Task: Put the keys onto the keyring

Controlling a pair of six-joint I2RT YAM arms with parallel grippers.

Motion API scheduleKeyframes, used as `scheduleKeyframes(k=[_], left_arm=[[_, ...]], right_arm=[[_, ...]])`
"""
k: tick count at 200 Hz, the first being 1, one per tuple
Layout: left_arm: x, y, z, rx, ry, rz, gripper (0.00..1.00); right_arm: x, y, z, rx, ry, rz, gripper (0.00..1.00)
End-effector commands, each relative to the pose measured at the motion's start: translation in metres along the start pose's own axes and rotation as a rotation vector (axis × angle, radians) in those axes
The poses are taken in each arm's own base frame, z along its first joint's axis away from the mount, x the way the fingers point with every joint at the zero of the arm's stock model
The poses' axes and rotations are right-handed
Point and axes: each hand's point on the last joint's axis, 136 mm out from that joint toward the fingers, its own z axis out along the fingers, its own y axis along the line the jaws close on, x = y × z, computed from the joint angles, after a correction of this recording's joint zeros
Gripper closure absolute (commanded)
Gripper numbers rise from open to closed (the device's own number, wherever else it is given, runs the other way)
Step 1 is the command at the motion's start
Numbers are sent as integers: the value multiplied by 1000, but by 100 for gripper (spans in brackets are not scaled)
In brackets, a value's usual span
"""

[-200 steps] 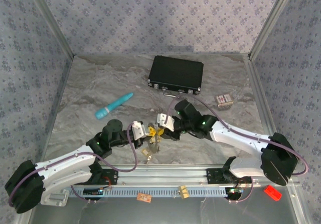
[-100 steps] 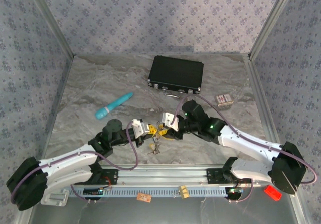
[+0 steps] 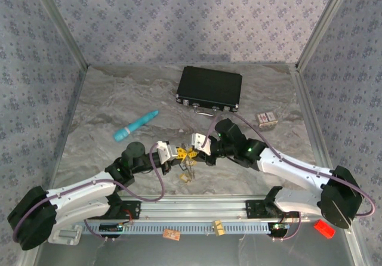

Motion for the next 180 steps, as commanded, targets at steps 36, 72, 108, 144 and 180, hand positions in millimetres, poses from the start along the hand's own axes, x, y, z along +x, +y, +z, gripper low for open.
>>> scheduleKeyframes(k=[36,72,108,144,180], left_arm=[[-15,5,-1,-27,-40,7,85],[-6,9,-2,-37,79,47,73],[-1,6,-5,-1,187,103,75],[2,-4,-5,64,206,102,73],[-4,-6,2,79,152,71,75]], right_arm=[[-8,-2,-1,-2,12,-39,100],[10,1,-7,-11,195,-88,100],[9,3,-12,-26,278,-164,100],[-9,0,-11,-25,253,-190,100],[-15,6,-4,-50,242,-204,100]])
